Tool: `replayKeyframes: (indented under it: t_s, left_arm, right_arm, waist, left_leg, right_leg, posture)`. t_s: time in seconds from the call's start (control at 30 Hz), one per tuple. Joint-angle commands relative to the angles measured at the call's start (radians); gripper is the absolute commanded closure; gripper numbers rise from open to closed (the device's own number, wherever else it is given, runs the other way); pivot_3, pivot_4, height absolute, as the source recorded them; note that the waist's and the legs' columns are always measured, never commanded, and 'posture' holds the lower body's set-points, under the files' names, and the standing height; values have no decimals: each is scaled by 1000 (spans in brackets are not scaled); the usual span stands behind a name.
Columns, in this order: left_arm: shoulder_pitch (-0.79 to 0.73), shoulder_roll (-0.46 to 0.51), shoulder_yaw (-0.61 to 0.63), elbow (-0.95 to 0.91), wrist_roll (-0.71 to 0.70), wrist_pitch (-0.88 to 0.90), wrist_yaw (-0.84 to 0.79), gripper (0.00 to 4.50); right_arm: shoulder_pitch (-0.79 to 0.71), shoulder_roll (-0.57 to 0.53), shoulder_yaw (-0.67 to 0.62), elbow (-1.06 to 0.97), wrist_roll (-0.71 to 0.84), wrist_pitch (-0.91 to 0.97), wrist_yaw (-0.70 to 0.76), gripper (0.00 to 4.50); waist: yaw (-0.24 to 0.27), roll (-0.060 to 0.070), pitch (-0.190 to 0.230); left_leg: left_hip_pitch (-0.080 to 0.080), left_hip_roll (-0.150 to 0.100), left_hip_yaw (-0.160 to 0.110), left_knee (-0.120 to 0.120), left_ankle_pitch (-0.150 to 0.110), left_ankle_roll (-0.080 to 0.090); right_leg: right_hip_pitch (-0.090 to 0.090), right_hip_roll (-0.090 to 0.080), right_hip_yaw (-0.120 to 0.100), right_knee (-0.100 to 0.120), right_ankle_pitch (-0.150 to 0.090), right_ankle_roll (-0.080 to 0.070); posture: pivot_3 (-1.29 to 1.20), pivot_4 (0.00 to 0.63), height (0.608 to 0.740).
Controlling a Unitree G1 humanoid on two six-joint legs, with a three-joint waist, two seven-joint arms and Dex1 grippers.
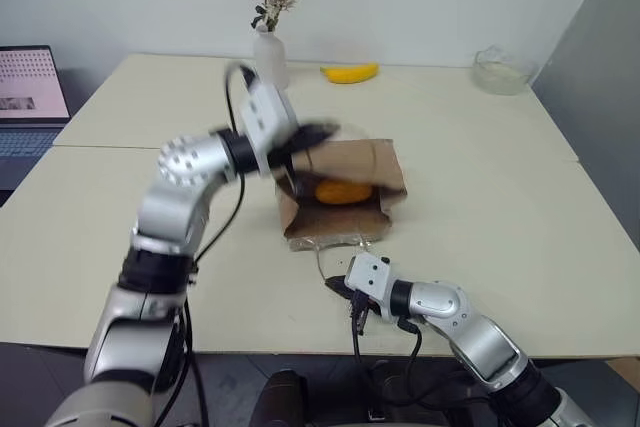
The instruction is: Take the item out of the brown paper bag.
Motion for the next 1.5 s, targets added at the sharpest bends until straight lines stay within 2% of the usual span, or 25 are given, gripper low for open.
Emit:
replayKeyframes:
  t_s: [0.03, 0.27, 0.4, 0.47, 0.57, 0.67, 0.83, 1.03, 1.13, 1.3, 1.5]
  left_arm:
    - [-28, 14, 17, 54, 4, -38, -31, 4500]
    - [32, 18, 1, 8, -7, -24, -97, 4500]
    - [58, 12, -5, -23, -9, -12, -107, 4500]
    - [67, 14, -12, -37, -9, -14, -113, 4500]
    - [81, 14, -11, -59, -16, -3, -117, 4500]
    - [97, 15, -15, -77, -12, -7, -124, 4500]
    - [111, 18, -21, -112, -16, 2, -138, 4500]
    - [97, 27, -10, -156, -51, 54, -164, 4500]
    - [88, 32, 8, -169, -73, 94, -156, 4500]
    - [101, 64, 12, -213, -103, 126, -176, 4500]
    - [116, 69, 11, -249, -117, 152, -160, 4500]
  right_arm:
    - [19, -18, 9, 88, -49, -3, -11, 4448]
    - [33, 8, -30, 65, -26, -4, -36, 4448]
    - [34, 8, -64, -11, 3, 39, -18, 3204]
    - [32, -10, -84, -67, 7, 62, -8, 2429]
    - [29, -87, -113, -233, 42, 131, 60, 1516]
    - [25, -131, -169, -369, 117, 225, 91, 1516]
    - [-40, -196, -362, -545, 379, 429, 175, 1516]
    - [-155, -89, -438, -509, 551, 567, 91, 1516]
    - [-181, -94, -421, -481, 530, 564, 59, 1516]
    - [-252, 36, -313, -326, 402, 469, -91, 1516]
    - [-302, 139, -212, -120, 248, 390, -213, 1516]
  waist:
    - [-5, 1, 0]
    - [-4, 1, 0]
    - [-4, 1, 0]
    - [-3, 1, 0]
    - [0, 1, 0]
    - [0, 1, 1]
    - [-1, 1, 1]
    - [-4, 1, 1]
    - [-3, 1, 1]
    - [-6, 1, 1]
    - [-5, 1, 1]
  left_leg:
    - [0, 0, 0, 0, 0, 0]
    - [0, 0, 0, 0, 0, 0]
    - [0, 0, 0, 0, 0, 0]
    - [-1, 0, 0, 0, 0, 0]
    - [-3, -1, 0, 0, 0, -1]
    - [-5, -2, 1, 0, 0, -1]
    - [-4, -1, -1, 0, 0, -1]
    - [-3, 0, -1, -1, 0, -1]
    - [-4, 0, -1, -1, 0, -1]
    - [-4, -1, 1, -1, 0, -1]
    - [-6, 0, 0, -2, 0, -1]
  right_leg:
    - [0, 0, 0, 0, 0, 0]
    - [0, -1, 0, 0, 0, 0]
    - [0, -2, 0, 0, 0, 0]
    - [0, -2, 0, 0, 0, 0]
    - [-2, -2, 0, -1, 0, 0]
    - [-3, -3, 0, -2, 0, 0]
    - [-3, -3, -1, -1, 0, 0]
    - [-2, -2, -1, -1, 0, 0]
    - [-2, -2, -1, -2, -1, -1]
    - [-3, -3, 1, -2, -1, -1]
    - [-6, -2, 0, -1, -1, -2]
  posture:
    - [0, 150, 740]
    - [0, 150, 740]
    - [0, 150, 740]
    - [0, 150, 740]
    - [0, 150, 740]
    - [0, 150, 740]
    - [0, 150, 740]
    - [0, 150, 740]
    - [0, 150, 740]
    - [0, 150, 740]
    - [0, 150, 740]
